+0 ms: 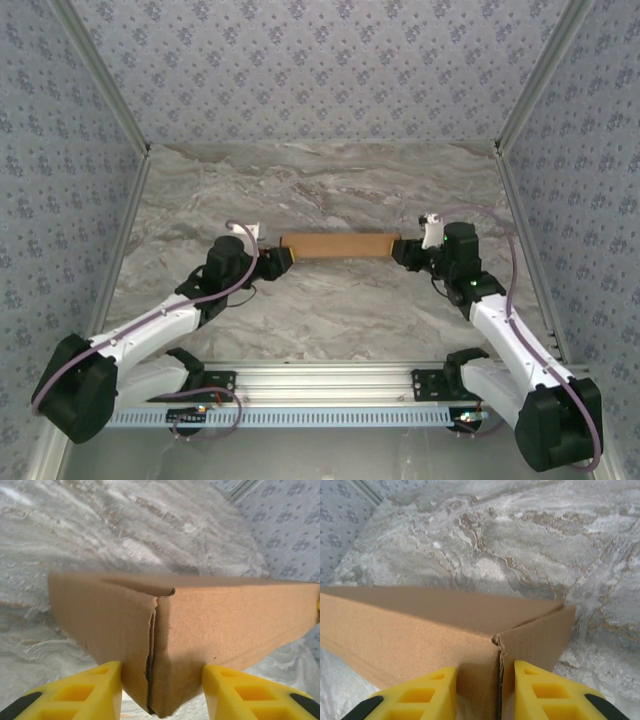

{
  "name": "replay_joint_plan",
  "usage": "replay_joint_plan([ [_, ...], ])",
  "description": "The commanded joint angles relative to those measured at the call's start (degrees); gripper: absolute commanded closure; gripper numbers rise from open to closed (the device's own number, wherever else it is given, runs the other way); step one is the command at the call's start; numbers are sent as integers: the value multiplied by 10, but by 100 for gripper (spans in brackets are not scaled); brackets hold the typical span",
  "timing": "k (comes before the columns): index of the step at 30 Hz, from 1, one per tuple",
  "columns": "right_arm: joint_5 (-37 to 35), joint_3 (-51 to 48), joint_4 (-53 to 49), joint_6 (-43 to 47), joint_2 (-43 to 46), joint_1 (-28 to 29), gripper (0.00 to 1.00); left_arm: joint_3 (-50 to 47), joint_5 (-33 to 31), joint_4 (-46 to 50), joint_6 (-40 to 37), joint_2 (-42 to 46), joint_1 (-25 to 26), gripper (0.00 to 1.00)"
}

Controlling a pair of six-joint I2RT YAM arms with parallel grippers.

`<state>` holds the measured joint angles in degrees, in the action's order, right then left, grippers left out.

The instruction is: Fold the paper box

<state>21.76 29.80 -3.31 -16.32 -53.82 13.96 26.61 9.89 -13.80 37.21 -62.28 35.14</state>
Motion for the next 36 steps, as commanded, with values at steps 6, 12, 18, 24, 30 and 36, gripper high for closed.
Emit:
replay_joint_plan([
  [6, 46, -11, -7, 9, -59, 37, 69, 18, 18, -2, -31, -45, 27, 55],
  [12, 6, 20, 6, 21, -134, 38, 69, 51, -12, -12, -63, -105, 27, 53],
  [18, -30, 58, 6, 40, -217, 37, 67, 75, -27, -36, -99, -184, 19, 50],
  [24, -59, 90, -17, 50, -247, 36, 61, 90, -42, -24, -109, -211, 10, 43],
  [30, -125, 131, -114, 71, -223, 36, 47, 122, -66, 85, -102, -205, -3, 32],
  [36, -181, 163, -204, 82, -166, 36, 35, 122, -62, 134, -97, -166, -28, 26],
])
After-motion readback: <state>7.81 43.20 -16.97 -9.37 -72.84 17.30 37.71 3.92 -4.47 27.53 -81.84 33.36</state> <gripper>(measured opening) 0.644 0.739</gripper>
